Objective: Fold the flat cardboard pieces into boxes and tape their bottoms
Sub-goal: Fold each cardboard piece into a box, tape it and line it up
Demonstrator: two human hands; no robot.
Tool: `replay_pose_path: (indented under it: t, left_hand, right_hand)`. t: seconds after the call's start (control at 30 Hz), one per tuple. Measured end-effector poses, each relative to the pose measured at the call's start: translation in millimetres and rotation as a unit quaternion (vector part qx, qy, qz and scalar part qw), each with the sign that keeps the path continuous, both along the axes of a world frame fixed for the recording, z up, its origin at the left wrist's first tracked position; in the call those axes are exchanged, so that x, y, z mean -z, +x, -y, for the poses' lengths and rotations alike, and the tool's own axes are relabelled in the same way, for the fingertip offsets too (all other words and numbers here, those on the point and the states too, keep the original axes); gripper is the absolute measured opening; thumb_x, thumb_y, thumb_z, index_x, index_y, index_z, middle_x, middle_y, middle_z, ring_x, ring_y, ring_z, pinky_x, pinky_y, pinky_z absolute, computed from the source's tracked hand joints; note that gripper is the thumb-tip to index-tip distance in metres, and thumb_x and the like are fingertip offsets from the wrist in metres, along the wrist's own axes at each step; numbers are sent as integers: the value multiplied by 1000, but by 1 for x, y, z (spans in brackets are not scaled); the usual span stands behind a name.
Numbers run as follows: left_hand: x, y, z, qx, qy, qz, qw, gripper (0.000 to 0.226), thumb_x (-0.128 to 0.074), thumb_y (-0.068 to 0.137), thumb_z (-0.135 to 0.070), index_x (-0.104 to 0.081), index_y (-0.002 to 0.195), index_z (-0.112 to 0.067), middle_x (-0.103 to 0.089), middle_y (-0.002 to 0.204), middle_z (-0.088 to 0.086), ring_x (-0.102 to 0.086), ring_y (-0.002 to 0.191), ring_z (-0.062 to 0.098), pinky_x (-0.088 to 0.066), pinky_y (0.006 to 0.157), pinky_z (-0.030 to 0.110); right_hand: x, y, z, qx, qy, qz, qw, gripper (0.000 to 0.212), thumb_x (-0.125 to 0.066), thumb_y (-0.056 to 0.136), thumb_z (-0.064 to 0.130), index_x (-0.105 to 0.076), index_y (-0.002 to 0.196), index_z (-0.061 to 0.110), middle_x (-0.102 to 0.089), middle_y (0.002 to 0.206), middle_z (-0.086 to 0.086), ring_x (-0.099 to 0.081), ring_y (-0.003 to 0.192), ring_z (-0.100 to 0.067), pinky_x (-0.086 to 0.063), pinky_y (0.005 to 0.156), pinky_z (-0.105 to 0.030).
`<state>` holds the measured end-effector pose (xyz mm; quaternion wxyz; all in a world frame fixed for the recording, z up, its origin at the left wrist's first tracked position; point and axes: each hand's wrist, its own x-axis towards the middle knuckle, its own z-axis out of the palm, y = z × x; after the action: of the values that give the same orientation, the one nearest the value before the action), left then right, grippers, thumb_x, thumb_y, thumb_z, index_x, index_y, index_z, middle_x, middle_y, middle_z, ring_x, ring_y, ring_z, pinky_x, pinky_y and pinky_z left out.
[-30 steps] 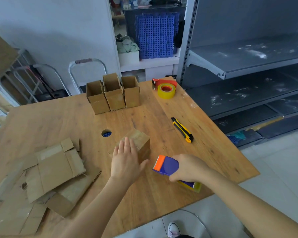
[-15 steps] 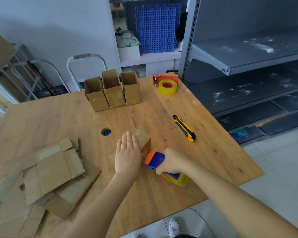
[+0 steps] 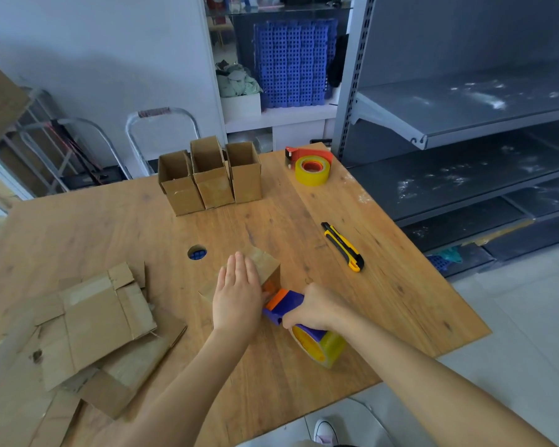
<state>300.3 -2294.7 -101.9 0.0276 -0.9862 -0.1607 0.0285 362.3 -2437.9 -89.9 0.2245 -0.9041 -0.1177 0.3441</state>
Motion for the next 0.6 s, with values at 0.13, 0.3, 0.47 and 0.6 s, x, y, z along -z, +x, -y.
replay_pose_path:
  t: [0.13,0.3,0.47,0.6]
  left_hand:
    - [-2,-2,-2,9,-3,-2,1000,79,-40,99,-45,1,152,-2,2,160,17,2,149,28,-4,120,39]
    - [-5,-1,-20,49,3,6,999,74,-48,99,-32,-4,152,-7,0,162,12,1,149,25,-6,121,41]
    - [-5,-7,-43,95,47,14,994,81,-65,81,-2,-19,149,-6,-9,161,12,-7,149,26,-7,120,44]
    - [19,-9,-47,80,36,70,994,86,-86,53,-3,-50,131,3,-49,141,20,-47,131,34,-39,107,45]
  right_hand:
    - [4,-4,12,12,-13,-22,1000,33,-74,47,42,-57,63,19,-61,66,-1,-55,58,-19,-36,52,-24]
    - [8,-4,22,10,37,-10,999,29,-74,50,37,-52,57,21,-57,59,2,-51,55,-17,-35,55,-28]
    - [-12,-4,31,-29,54,-13,998,29,-74,52,35,-55,67,19,-56,59,6,-50,54,-15,-37,56,-28]
    - [-27,-2,50,-23,100,-19,995,34,-77,55,33,-60,77,14,-58,61,7,-52,55,-10,-40,57,-28]
